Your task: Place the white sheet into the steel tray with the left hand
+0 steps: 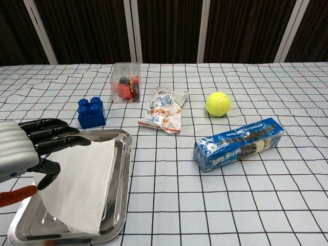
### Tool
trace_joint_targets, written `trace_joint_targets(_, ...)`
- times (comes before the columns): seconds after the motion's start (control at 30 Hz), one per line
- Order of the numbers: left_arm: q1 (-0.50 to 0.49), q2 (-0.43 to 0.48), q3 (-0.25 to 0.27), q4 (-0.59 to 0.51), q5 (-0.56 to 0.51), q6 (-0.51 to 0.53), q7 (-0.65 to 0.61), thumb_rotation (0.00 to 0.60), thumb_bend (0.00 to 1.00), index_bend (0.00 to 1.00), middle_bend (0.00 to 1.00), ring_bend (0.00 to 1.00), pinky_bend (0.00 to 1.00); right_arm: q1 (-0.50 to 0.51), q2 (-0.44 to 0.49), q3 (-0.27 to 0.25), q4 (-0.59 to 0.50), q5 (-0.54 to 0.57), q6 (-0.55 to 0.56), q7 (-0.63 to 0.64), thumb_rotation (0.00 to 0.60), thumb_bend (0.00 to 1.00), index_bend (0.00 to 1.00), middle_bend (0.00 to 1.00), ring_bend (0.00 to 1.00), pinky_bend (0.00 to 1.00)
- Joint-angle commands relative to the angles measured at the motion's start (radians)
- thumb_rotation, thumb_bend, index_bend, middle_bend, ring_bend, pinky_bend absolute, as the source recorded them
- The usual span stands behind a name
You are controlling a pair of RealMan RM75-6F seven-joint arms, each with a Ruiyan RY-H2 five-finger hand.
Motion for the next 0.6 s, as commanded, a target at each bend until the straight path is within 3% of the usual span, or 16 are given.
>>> trace_joint_targets(0.03,0.000,-0.003,-0.001,0.001,0.000,-0.001,0.002,0.600,0.48,0.51,0.02,0.00,0.00,0.000,0.000,0.000,0.001,0.000,0.000,0.001,0.600,0.31,0.00,0.00,0.00,0.00)
trace_joint_targets(0.6,0.014,-0.031,-0.006,-0.006,-0.027,-0.005,0.037,0.600,0.46,0.47,0.00,0.00,0.00,0.000,0.001,0.000,0.001,0.000,0.000,0.004,0.600,0.31,0.00,0.00,0.00,0.00)
